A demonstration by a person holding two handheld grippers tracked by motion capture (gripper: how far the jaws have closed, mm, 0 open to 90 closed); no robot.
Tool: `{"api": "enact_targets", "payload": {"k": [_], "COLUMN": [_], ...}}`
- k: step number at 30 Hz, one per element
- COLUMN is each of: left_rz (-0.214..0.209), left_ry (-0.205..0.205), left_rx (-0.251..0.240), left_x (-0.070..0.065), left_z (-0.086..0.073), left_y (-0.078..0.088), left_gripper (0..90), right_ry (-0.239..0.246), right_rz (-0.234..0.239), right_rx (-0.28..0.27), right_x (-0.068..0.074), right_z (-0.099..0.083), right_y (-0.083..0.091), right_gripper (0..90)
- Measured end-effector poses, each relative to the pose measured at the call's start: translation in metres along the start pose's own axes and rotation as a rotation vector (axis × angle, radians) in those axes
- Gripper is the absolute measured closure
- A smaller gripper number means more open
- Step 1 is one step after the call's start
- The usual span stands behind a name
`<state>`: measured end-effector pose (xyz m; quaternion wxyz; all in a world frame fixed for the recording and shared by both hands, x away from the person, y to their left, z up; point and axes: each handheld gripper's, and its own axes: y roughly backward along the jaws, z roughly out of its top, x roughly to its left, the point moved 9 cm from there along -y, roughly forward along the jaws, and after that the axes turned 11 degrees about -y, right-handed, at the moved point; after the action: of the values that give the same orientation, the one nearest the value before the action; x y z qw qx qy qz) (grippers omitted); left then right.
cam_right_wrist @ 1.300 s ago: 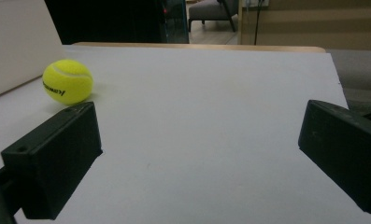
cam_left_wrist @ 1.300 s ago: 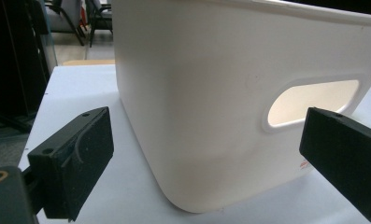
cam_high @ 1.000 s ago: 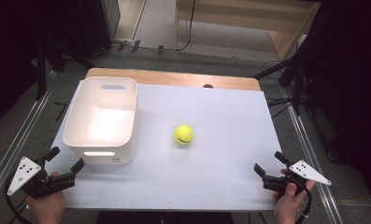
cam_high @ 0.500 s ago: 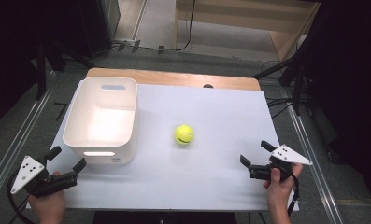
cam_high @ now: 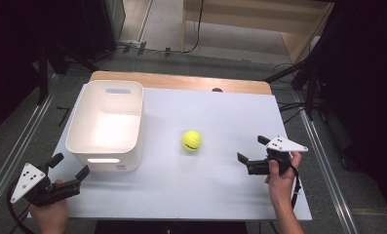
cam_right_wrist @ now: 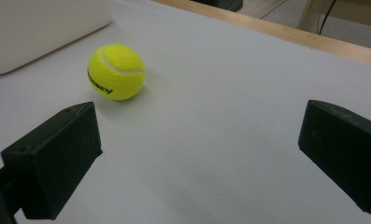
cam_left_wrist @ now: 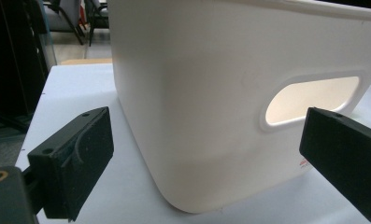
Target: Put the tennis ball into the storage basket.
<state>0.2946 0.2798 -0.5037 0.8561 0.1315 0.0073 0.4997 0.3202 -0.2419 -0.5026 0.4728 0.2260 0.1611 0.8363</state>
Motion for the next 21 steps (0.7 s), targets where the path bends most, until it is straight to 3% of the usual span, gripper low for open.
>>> {"api": "enact_targets", "payload": {"k": [7, 21], "left_rz": [-0.001, 0.0], "left_ry": [0.002, 0.008], "left_rx": [-0.003, -0.01], "left_x": [0.0, 0.0], "left_z": [0.0, 0.001], "left_y": [0.0, 0.0], "left_gripper": [2.9, 2.9], "right_ry": [0.041, 0.061], "right_rz": [0.017, 0.048], "right_rx": [0.043, 0.124], "right_x": [0.008, 0.019], "right_z": [0.01, 0.019], "right_y": [-0.012, -0.033], "right_gripper": [0.0, 0.0]}}
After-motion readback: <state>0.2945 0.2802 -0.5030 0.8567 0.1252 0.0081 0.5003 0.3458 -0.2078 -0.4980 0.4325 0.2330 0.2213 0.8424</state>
